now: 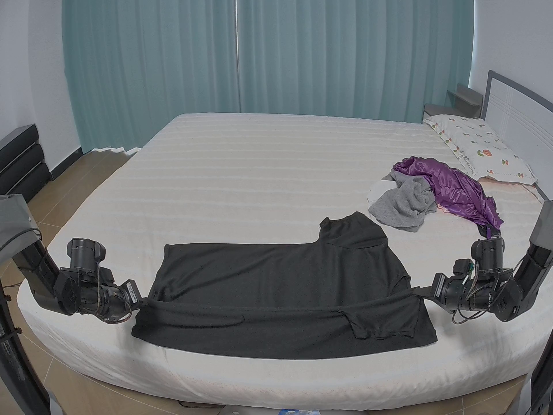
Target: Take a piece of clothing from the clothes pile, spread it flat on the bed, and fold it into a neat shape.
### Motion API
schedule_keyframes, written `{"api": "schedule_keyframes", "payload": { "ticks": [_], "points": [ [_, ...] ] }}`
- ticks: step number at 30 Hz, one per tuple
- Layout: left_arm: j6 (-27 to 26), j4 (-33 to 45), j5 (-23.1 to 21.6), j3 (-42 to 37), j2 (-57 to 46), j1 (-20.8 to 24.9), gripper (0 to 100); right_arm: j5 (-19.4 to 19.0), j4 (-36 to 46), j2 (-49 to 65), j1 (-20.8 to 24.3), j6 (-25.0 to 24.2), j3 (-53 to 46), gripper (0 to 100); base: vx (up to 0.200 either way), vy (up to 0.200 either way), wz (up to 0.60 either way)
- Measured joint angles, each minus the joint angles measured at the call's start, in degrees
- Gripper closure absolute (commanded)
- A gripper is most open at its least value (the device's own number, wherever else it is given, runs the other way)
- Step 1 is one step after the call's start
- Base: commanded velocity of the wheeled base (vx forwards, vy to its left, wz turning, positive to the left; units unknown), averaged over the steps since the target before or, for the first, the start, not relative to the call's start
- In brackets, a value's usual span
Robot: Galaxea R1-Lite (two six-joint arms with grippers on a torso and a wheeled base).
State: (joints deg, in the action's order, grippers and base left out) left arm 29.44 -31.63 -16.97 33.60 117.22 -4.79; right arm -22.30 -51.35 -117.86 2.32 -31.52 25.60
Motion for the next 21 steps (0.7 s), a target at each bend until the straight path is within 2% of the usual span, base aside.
{"api": "schedule_keyframes", "payload": {
  "ticks": [7, 11, 12, 13, 14, 21],
  "points": [
    [0.5, -0.2, 4.7, 3.0, 4.0, 1.7, 100, 0.5, -0.4, -4.1, 0.1, 0.0, 2.6, 100, 0.000, 0.000, 0.00],
    [0.6, -0.2, 5.3, 4.1, 5.5, 2.1, 100, 0.5, -0.3, -5.6, 0.1, 0.0, 3.7, 100, 0.000, 0.000, 0.00],
    [0.6, -0.3, 5.4, 4.2, 5.7, 2.1, 0, 0.5, -0.2, -5.9, 0.1, 0.0, 3.8, 100, 0.000, 0.000, 0.00],
    [0.6, -0.3, 5.4, 4.4, 5.9, 2.1, 0, 0.5, -0.2, -6.2, 0.1, 0.0, 3.9, 100, 0.000, 0.000, 0.00],
    [0.6, -0.3, 5.3, 4.4, 6.1, 2.1, 0, 0.5, -0.4, -6.5, 0.2, 0.0, 4.0, 0, 0.000, 0.000, 0.00],
    [1.5, -0.3, 5.3, 4.0, 5.9, 2.2, 0, 0.2, -1.1, -6.9, 0.4, -1.7, 4.3, 0, 0.000, 0.000, 0.00]
  ]
}}
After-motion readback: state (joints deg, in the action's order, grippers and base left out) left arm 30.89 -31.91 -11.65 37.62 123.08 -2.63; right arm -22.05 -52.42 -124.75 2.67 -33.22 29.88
